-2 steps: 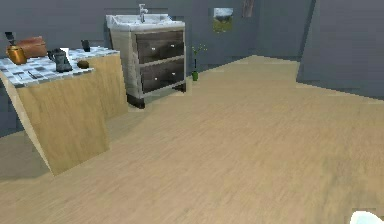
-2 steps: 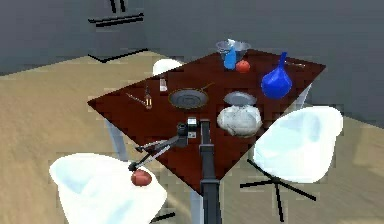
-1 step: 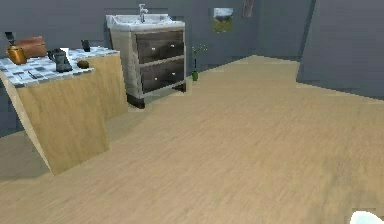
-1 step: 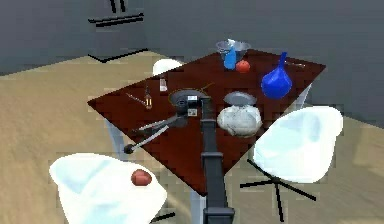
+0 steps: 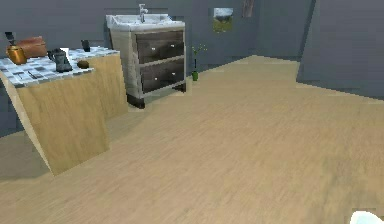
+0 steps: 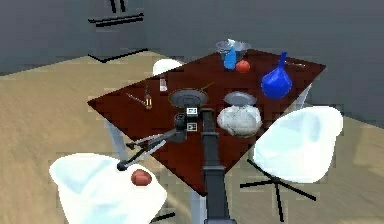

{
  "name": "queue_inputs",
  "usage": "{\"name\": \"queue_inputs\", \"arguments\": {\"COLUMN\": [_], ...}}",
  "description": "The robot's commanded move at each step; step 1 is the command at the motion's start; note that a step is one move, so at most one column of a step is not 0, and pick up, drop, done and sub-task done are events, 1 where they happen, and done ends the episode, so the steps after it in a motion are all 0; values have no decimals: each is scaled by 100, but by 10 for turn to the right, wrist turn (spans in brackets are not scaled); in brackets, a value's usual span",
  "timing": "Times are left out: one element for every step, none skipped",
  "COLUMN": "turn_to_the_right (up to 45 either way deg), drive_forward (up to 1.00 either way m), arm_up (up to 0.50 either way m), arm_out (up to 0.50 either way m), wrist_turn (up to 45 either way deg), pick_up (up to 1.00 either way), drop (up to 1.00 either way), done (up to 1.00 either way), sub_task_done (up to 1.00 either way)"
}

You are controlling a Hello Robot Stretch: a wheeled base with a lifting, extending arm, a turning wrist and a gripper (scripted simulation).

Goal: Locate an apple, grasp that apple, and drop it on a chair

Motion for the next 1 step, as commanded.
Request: {"name": "queue_inputs", "arguments": {"turn_to_the_right": [0], "drive_forward": [0], "arm_up": [0], "arm_out": [0], "wrist_turn": [0], "pick_up": [0], "drop": [0], "done": [100], "sub_task_done": [0]}}
